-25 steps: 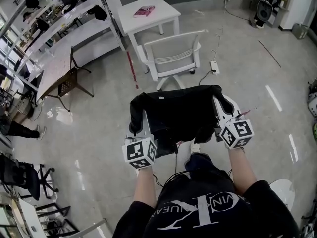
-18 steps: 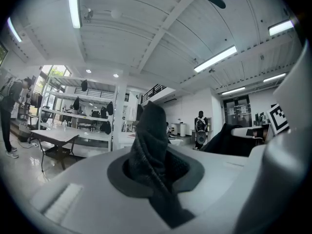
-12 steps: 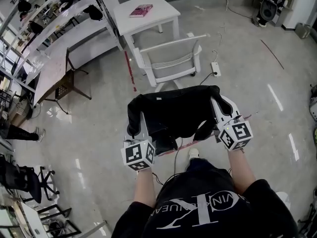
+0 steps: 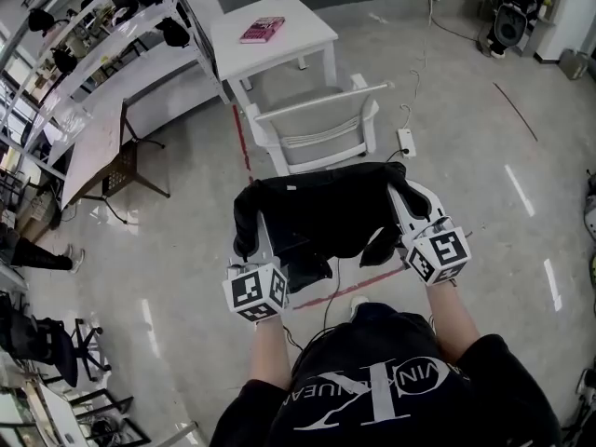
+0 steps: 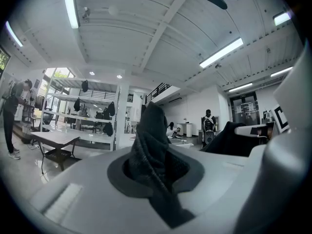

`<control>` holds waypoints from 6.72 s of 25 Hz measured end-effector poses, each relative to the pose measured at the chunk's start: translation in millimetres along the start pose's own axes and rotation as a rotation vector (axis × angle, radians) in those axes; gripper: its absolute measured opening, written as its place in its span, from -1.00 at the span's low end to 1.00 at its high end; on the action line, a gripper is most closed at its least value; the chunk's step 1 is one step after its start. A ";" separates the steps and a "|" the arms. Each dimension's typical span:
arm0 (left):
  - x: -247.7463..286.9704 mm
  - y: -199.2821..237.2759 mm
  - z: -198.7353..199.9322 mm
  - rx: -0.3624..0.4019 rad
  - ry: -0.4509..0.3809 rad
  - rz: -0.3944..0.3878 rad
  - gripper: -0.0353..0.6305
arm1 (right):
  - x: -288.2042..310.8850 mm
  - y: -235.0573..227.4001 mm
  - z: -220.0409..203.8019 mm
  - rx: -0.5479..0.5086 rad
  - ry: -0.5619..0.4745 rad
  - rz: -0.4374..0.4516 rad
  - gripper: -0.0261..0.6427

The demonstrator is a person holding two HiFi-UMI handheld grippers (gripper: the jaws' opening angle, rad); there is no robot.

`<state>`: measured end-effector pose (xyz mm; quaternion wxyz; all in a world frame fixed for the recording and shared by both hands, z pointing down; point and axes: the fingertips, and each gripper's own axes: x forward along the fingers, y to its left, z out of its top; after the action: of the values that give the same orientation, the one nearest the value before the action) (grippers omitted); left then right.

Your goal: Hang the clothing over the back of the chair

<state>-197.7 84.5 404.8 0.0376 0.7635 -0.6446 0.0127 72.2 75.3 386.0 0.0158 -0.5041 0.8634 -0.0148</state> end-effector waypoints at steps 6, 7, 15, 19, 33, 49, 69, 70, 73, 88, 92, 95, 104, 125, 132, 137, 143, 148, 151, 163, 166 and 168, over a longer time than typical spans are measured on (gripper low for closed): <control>22.9 -10.6 0.9 0.003 -0.007 0.025 -0.71 | 15.3 -23.9 -0.3 0.003 -0.004 0.029 -0.81; 25.2 -12.4 1.9 0.004 -0.009 0.026 -0.71 | 16.7 -27.3 0.6 0.003 -0.006 0.030 -0.81; 39.3 -22.8 6.8 0.011 -0.004 0.025 -0.71 | 26.6 -46.8 3.3 0.014 -0.012 0.030 -0.81; 47.6 -26.4 9.8 0.011 0.000 0.020 -0.71 | 30.8 -54.6 3.3 0.026 -0.010 0.028 -0.81; 97.9 -31.4 12.5 0.032 0.005 0.003 -0.71 | 70.9 -86.5 3.7 0.039 -0.021 0.036 -0.81; 201.3 -29.8 82.9 0.069 -0.129 -0.024 -0.72 | 173.9 -118.2 65.9 0.046 -0.139 0.113 -0.81; 349.3 -5.5 173.9 0.160 -0.238 -0.079 -0.72 | 325.7 -178.5 139.9 -0.005 -0.146 0.097 -0.81; 354.7 -4.0 170.2 0.160 -0.226 -0.077 -0.72 | 332.5 -182.6 135.5 0.000 -0.130 0.097 -0.81; 370.4 0.8 158.7 0.154 -0.193 -0.060 -0.72 | 352.5 -191.4 122.2 0.007 -0.088 0.106 -0.81; 454.3 31.4 107.2 0.152 -0.050 0.014 -0.71 | 452.5 -217.4 49.9 0.055 0.105 0.189 -0.80; 472.1 36.8 93.7 0.157 -0.016 0.031 -0.71 | 470.7 -225.6 30.4 0.053 0.151 0.197 -0.80; 483.6 39.1 83.3 0.163 0.006 0.037 -0.71 | 481.6 -231.5 14.4 0.042 0.190 0.201 -0.80; 508.7 42.9 39.5 0.165 0.114 0.038 -0.69 | 501.1 -238.7 -38.4 0.011 0.327 0.223 -0.80; 521.0 46.2 -13.1 0.129 0.248 0.021 -0.60 | 509.2 -235.2 -107.5 -0.115 0.530 0.263 -0.80; 523.5 46.9 -27.4 0.113 0.325 0.005 -0.59 | 499.8 -233.7 -118.0 -0.098 0.614 0.299 -0.50; 528.6 48.7 -37.6 0.125 0.395 -0.003 -0.56 | 494.3 -236.1 -119.3 -0.075 0.631 0.316 -0.46; 528.3 47.1 -50.3 0.125 0.464 -0.019 -0.49 | 485.1 -229.6 -119.9 -0.076 0.671 0.375 -0.39; 529.0 45.0 -58.9 0.115 0.512 -0.044 -0.48 | 478.8 -228.1 -122.9 -0.053 0.724 0.414 -0.28; 527.5 44.0 -65.1 0.105 0.546 -0.059 -0.40 | 473.8 -230.6 -125.5 -0.057 0.758 0.420 -0.17; 517.7 37.7 -78.4 0.100 0.642 -0.120 -0.10 | 462.2 -217.3 -119.8 -0.038 0.743 0.452 -0.11; 511.6 38.4 -80.9 0.112 0.673 -0.113 -0.04 | 457.7 -213.4 -119.0 -0.036 0.737 0.459 -0.11; 508.1 40.6 -80.0 0.127 0.683 -0.105 -0.01 | 456.5 -211.7 -117.0 -0.034 0.728 0.461 -0.11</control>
<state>-149.6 -415.9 520.8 0.2042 0.7479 -0.5527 0.3056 27.1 -425.2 506.1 -0.2954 -0.2601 0.9027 -0.1738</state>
